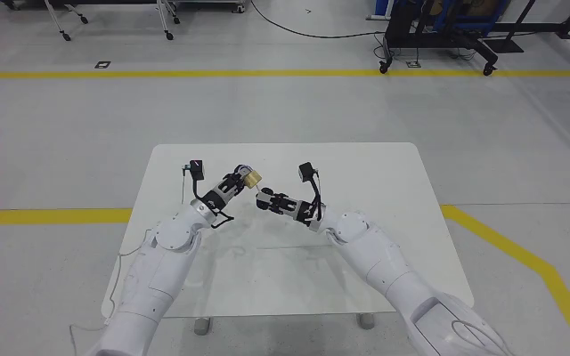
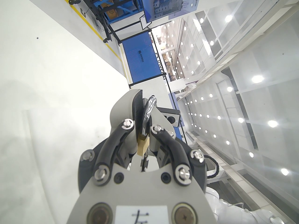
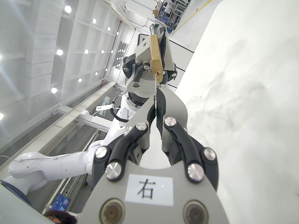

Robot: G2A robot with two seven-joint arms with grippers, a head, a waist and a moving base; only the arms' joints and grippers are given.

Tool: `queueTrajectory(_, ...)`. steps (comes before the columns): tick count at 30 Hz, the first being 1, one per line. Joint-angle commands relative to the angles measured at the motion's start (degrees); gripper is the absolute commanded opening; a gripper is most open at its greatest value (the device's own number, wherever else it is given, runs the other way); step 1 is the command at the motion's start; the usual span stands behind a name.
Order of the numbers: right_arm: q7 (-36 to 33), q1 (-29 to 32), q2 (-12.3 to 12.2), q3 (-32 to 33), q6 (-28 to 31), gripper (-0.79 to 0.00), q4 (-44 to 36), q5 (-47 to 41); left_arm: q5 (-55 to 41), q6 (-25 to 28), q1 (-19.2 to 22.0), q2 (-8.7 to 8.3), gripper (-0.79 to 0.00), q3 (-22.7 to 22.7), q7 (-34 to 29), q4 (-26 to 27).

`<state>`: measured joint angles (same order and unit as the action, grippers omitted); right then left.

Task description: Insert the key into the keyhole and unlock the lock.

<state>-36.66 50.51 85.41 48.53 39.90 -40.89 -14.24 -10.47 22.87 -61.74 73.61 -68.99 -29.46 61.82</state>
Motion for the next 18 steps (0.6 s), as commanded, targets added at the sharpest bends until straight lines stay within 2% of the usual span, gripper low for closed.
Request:
queueTrajectory(1,-0.24,0.04,0.03,0.07,0.00,-0.785,-0.03,-0.01,-0.14,-0.09,0.03,0.01,-0.785,-0.02,-0.11,-0.05)
queueTrajectory(12,-1.40,0.09,0.10,0.81,0.06,-0.785,-0.13,-0.57,0.10,0.13,-0.04,0.03,-0.785,0.09,-0.99,0.02)
queueTrajectory(18,-2.92,0.17,0.23,1.06,0.48,-0.785,-0.01,-1.85,-2.05,-1.05,0.27,0.02,-0.785,-0.07,-3.63,-0.32)
